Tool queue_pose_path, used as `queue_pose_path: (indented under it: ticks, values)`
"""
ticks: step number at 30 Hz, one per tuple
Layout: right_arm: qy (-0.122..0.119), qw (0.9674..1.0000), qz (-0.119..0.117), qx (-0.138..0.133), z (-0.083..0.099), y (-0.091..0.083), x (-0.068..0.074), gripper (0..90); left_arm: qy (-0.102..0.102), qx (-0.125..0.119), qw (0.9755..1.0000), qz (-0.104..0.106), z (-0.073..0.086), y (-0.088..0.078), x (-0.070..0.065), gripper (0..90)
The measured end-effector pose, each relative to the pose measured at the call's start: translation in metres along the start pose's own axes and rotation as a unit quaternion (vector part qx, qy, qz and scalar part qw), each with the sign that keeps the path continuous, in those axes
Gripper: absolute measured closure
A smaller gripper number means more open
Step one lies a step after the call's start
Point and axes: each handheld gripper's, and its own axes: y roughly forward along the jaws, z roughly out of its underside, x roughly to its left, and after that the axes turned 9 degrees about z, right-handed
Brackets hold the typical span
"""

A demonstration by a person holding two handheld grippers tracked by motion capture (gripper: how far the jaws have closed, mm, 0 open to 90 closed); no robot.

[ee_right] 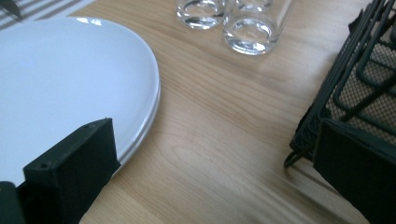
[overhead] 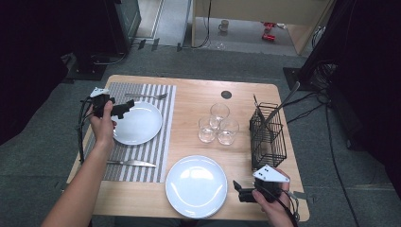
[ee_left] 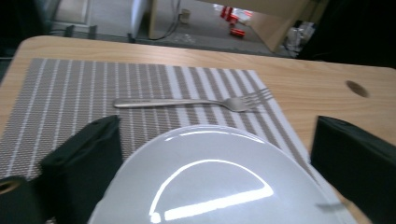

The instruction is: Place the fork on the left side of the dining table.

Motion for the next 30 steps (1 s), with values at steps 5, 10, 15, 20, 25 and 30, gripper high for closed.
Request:
queue_pose_path:
  ticks: [5, 10, 15, 20, 25, 30]
  values:
    - [0.001, 0.9999, -0.004, -0.011, -0.010, -0.005, 0.003, 0.0, 0.015, 0.001, 0.9999, 0.006, 0.000, -0.009, -0.011, 1.4]
    - [0.004, 0.9997, -0.008, -0.021, -0.020, -0.008, 0.006, 0.0, 0.029, 0.014, 0.9991, 0.027, 0.006, -0.016, -0.023, 1.4]
    - [0.007, 0.9994, -0.012, -0.030, -0.029, -0.010, 0.011, 0.0, 0.045, 0.008, 0.9981, 0.041, 0.010, -0.028, -0.037, 0.0]
    - [0.011, 0.9991, -0.015, -0.039, -0.038, -0.011, 0.015, 0.0, 0.065, 0.014, 0.9963, 0.055, 0.015, -0.039, -0.054, 0.0]
    - [0.009, 0.9987, -0.021, -0.046, -0.047, -0.011, 0.021, 0.0, 0.075, 0.020, 0.9945, 0.071, 0.025, -0.047, -0.068, 0.0]
    - [0.010, 0.9982, -0.022, -0.055, -0.056, -0.010, 0.026, 0.0, 0.088, 0.029, 0.9929, 0.076, 0.035, -0.055, -0.079, 0.0]
